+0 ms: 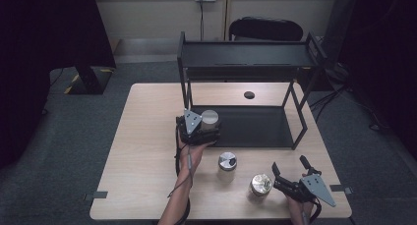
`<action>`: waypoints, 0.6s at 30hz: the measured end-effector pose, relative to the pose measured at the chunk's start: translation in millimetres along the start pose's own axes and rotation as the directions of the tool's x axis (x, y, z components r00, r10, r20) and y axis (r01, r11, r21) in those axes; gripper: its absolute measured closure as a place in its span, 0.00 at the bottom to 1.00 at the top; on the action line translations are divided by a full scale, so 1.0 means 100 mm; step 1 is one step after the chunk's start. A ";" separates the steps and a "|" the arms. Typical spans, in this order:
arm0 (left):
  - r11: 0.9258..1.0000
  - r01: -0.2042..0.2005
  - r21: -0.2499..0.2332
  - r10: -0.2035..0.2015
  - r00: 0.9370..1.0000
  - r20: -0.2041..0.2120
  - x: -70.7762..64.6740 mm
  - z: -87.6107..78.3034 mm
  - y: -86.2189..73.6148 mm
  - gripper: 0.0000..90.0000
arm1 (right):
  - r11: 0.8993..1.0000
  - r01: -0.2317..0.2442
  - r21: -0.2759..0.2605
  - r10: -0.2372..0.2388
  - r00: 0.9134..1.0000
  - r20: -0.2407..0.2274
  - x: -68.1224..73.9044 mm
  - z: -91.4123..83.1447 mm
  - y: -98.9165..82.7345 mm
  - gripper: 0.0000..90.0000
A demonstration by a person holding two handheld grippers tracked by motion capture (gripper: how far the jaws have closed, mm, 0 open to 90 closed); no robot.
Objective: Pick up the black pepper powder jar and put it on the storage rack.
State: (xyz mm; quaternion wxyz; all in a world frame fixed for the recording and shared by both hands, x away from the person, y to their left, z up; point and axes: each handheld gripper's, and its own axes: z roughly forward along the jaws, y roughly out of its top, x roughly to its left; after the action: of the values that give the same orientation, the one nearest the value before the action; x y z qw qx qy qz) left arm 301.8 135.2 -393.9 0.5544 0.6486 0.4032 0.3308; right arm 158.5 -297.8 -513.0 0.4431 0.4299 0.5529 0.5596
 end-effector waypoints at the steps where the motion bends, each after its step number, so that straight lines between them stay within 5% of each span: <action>1: 1.000 0.002 -0.001 -0.002 1.000 -0.002 -0.01 0.00 0.00 0.00 | 1.000 0.000 0.000 0.000 1.000 0.000 0.00 0.00 0.00 0.01; 18: 0.999 0.006 -0.034 -0.006 1.000 0.006 0.00 -0.10 -0.02 0.00 | 1.000 -0.002 0.000 0.002 1.000 0.002 0.00 0.00 0.00 0.01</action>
State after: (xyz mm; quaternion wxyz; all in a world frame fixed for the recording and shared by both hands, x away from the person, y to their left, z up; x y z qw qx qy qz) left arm 292.8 139.3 -394.7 0.5676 0.6388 0.3978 0.3338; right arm 158.4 -297.5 -513.0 0.4430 0.4309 0.5523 0.5595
